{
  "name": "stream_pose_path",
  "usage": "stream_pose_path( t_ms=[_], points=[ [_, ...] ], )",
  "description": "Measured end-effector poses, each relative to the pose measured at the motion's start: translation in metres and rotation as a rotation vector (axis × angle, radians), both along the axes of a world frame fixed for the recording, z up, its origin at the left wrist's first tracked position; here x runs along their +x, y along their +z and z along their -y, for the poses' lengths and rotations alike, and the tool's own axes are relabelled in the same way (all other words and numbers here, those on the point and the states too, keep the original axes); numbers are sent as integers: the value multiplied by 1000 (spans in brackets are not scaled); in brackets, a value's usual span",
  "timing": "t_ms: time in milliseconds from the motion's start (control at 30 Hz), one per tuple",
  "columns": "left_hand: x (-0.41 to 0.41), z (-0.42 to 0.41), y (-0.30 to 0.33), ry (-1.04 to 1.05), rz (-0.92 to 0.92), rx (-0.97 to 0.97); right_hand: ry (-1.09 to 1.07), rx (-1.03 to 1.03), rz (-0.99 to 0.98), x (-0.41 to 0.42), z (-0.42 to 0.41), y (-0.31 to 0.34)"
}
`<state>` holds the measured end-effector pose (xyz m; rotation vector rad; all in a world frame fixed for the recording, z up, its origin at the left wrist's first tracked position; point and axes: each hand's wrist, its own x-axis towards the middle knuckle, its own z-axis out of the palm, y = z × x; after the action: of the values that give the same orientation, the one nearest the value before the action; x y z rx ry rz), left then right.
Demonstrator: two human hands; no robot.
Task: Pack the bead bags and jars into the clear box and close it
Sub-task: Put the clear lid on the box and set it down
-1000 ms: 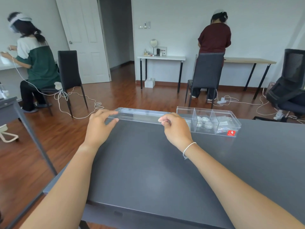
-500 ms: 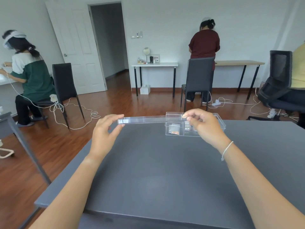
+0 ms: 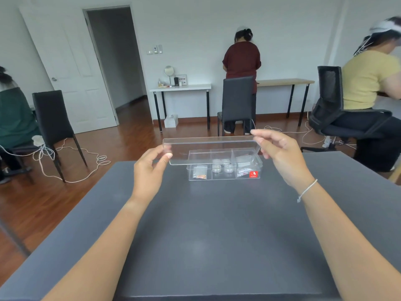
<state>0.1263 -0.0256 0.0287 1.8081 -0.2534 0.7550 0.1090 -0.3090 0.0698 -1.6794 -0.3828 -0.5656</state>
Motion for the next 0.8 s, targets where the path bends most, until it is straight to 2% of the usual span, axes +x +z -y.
stream_pose_path(
  t_ms=[267, 433, 533, 633, 800],
  points=[
    [24, 27, 3, -74, -63, -129, -142, -47, -36, 27, 19, -20],
    [36, 40, 5, -35, -84, -193, -250, 159, -74, 40, 19, -33],
    [41, 44, 2, 4, -91, -231, -290, 209, -82, 48, 16, -27],
    [44, 45, -5, 4, -101, -251, -290, 198, -91, 57, 15, -28],
    [52, 42, -12, -72, -157, -164, -255, 102, -147, 67, 23, -44]
  ],
)
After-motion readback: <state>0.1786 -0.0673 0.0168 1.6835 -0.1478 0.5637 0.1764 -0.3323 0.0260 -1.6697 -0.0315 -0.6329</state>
